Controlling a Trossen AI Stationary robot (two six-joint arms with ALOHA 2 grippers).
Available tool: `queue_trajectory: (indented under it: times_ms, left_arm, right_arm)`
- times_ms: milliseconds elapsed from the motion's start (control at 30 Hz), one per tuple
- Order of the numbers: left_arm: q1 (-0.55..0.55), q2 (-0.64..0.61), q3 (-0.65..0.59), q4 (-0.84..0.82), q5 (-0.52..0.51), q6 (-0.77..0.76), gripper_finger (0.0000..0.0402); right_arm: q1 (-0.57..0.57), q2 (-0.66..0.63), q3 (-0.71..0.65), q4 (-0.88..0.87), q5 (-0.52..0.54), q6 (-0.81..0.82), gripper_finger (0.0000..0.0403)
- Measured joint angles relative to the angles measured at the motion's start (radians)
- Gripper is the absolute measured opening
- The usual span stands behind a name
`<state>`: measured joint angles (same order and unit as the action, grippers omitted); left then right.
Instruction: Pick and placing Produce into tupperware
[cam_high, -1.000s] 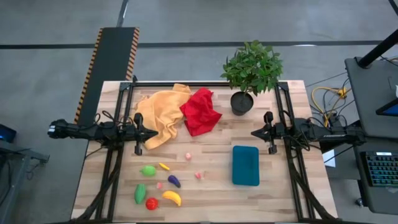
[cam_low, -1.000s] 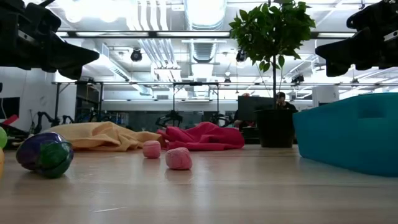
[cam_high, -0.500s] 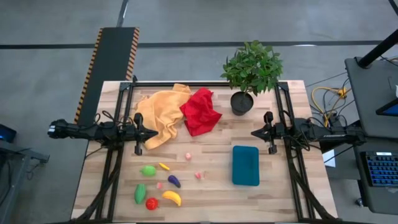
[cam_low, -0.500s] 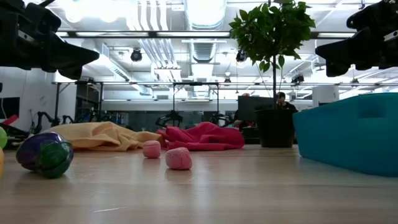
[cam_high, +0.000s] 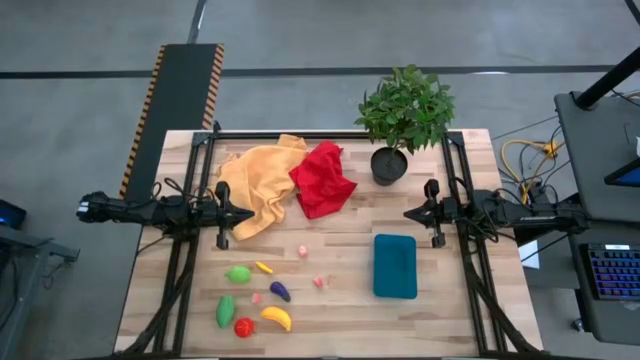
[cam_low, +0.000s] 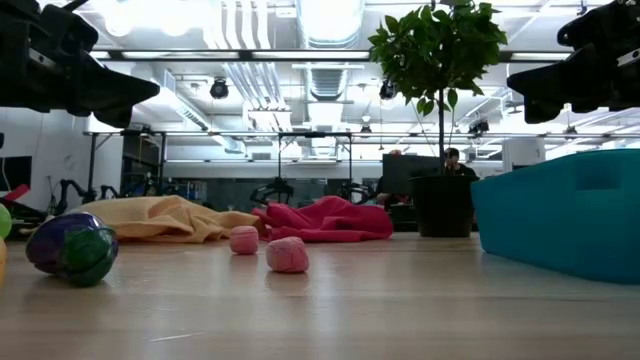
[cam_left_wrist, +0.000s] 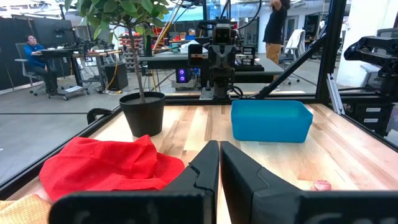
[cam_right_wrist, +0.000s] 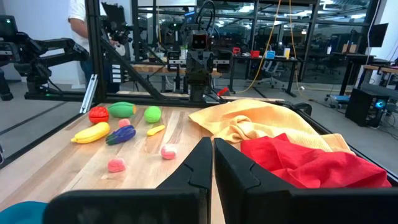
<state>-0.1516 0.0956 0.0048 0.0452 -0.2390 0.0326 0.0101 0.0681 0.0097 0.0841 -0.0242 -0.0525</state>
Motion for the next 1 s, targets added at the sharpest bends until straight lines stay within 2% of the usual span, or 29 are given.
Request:
queue_trajectory:
  times_ms: [1000]
  left_arm:
    - [0.000, 0.000, 0.000, 0.000, 0.000, 0.000, 0.0000]
  right_arm:
    - [0.000, 0.000, 0.000, 0.000, 0.000, -0.031, 0.0009]
